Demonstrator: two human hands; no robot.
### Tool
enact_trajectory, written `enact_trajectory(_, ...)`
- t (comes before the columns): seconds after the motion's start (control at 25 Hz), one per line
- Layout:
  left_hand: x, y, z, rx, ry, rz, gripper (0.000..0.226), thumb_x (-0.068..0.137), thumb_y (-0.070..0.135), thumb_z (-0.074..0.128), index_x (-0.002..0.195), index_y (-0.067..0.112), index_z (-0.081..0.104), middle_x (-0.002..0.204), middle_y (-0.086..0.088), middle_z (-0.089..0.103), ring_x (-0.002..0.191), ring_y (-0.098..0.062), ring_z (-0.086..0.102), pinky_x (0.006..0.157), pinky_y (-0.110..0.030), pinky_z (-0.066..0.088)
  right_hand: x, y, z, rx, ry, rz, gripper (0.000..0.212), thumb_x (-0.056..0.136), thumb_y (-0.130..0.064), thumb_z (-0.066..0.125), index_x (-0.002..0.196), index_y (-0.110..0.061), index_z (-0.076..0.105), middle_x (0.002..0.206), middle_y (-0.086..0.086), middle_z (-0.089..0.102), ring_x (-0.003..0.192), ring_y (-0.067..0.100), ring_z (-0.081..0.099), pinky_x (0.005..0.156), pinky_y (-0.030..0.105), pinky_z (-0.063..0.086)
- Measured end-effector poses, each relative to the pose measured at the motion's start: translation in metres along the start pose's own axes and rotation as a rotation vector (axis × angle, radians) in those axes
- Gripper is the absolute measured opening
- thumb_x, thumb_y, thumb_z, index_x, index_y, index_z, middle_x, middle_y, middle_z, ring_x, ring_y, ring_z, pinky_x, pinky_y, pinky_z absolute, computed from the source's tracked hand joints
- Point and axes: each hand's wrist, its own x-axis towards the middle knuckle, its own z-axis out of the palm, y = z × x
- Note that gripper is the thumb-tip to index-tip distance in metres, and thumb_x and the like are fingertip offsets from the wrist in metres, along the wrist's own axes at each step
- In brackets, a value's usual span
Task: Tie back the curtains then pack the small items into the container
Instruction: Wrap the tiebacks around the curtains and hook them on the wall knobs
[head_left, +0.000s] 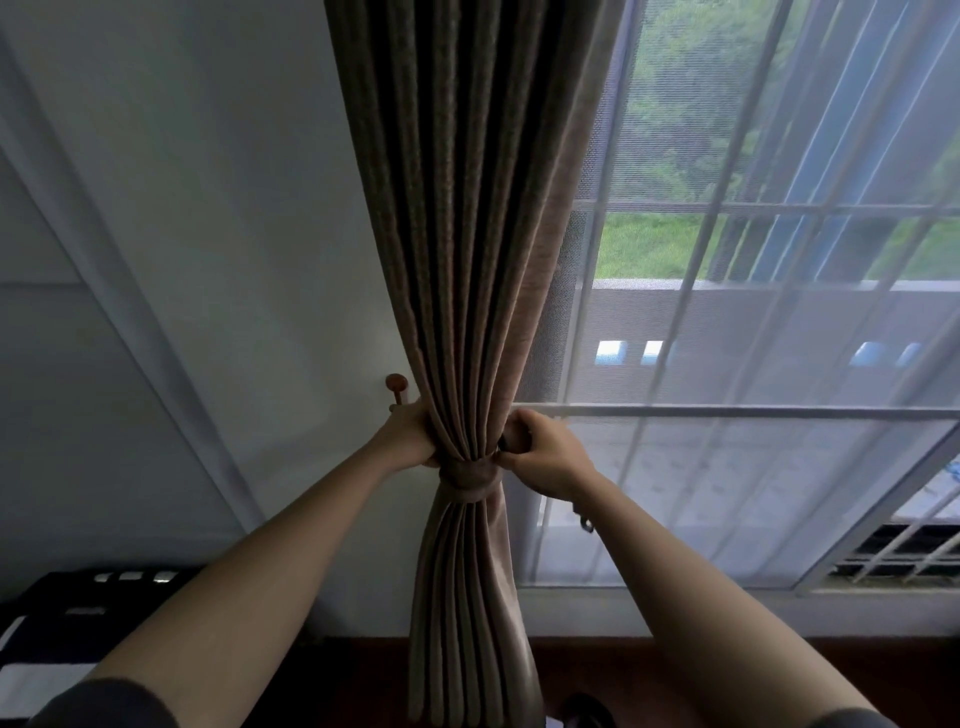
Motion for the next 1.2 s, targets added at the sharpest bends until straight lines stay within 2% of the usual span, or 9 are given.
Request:
enact_trajectory(0.12,0.004,-0.011,-0.001,0.082,-0.137,-0.033,0.015,0.088,0.012,0.060,0.103,0.008,0.058,0.091,-0.012,0.068,0.086,-0.028,0.068,0.077,-0.042,0.058,-0.005,0.005,0.005,0.033,-0.011,0.002,0.035,0.069,-0.028,0.067,0.102,-0.019,0.058,0.095,0.000,0.067,0.089,0.021,0.061,0.078,0.041,0.052)
enact_trajectory(0.2,0.002,-0.016,-0.007,0.094,-0.253,-0.061,0.024,0.089,0.019,0.059,0.112,0.012,0.059,0.102,-0.008,0.069,0.092,-0.023,0.067,0.073,-0.037,0.058,-0.007,0.007,0.006,0.042,-0.005,-0.003,0.036,0.071,-0.027,0.066,0.104,-0.017,0.058,0.097,0.002,0.067,0.090,0.022,0.061,0.078,0.040,0.052)
enact_trajectory(0.28,-0.003,-0.022,-0.009,-0.127,-0.324,-0.146,0.026,0.091,0.033,0.056,0.112,0.017,0.060,0.107,-0.005,0.067,0.097,-0.021,0.065,0.071,-0.033,0.055,-0.007,0.007,0.005,0.055,0.003,-0.011,0.034,0.074,-0.024,0.065,0.106,-0.017,0.058,0.100,0.003,0.067,0.091,0.022,0.061,0.078,0.037,0.051)
enact_trajectory(0.4,-0.011,-0.047,0.000,-0.603,-0.296,-0.313,0.028,0.097,0.029,0.049,0.103,0.005,0.061,0.094,-0.013,0.066,0.083,-0.022,0.063,0.070,-0.029,0.051,-0.007,0.008,0.005,0.050,0.005,-0.031,0.033,0.077,-0.020,0.065,0.109,-0.015,0.058,0.103,0.004,0.066,0.093,0.023,0.060,0.077,0.035,0.049)
enact_trajectory(0.56,-0.018,-0.066,0.027,-0.780,-0.215,-0.426,0.014,0.093,0.009,0.054,0.083,0.003,0.061,0.066,-0.007,0.059,0.058,-0.012,0.053,0.049,-0.018,0.045,-0.007,0.005,0.004,0.058,-0.004,-0.041,0.034,0.078,-0.017,0.064,0.111,-0.012,0.057,0.105,0.005,0.065,0.093,0.022,0.058,0.076,0.032,0.045)
enact_trajectory(0.76,-0.021,-0.068,0.051,-0.942,-0.068,-0.572,0.021,0.092,0.003,0.052,0.072,0.007,0.056,0.063,-0.004,0.045,0.056,-0.009,0.040,0.050,-0.019,0.030,-0.010,0.005,0.005,0.036,-0.008,-0.041,0.019,0.079,-0.016,0.063,0.096,-0.015,0.055,0.090,-0.002,0.058,0.084,0.016,0.053,0.069,0.027,0.038)
enact_trajectory(0.88,-0.020,-0.061,0.055,-0.877,0.040,-0.512,0.024,0.091,-0.002,0.047,0.071,0.007,0.057,0.063,-0.004,0.046,0.056,-0.010,0.040,0.041,-0.016,0.035,-0.012,0.003,0.004,0.020,0.017,-0.031,0.026,0.079,-0.022,0.063,0.102,-0.015,0.057,0.095,0.001,0.063,0.086,0.020,0.057,0.071,0.032,0.045)
enact_trajectory(1.08,-0.029,-0.055,0.053,-0.622,0.177,-0.280,0.015,0.090,0.006,0.046,0.081,0.013,0.054,0.077,-0.006,0.056,0.065,-0.015,0.051,0.064,-0.028,0.042,-0.025,0.027,0.004,-0.221,0.173,0.106,0.018,0.083,-0.026,0.062,0.079,-0.019,0.046,0.081,-0.004,0.050,0.077,0.024,0.053,0.057,0.030,0.034)
enact_trajectory(1.2,-0.046,-0.040,0.048,-0.421,0.218,0.004,0.014,0.088,0.009,0.053,0.088,0.023,0.055,0.088,0.004,0.059,0.077,-0.008,0.055,0.065,-0.020,0.041,-0.031,0.039,0.012,-0.177,0.243,0.157,0.021,0.082,-0.030,0.065,0.079,-0.015,0.051,0.078,-0.004,0.051,0.073,0.023,0.051,0.055,0.029,0.033)
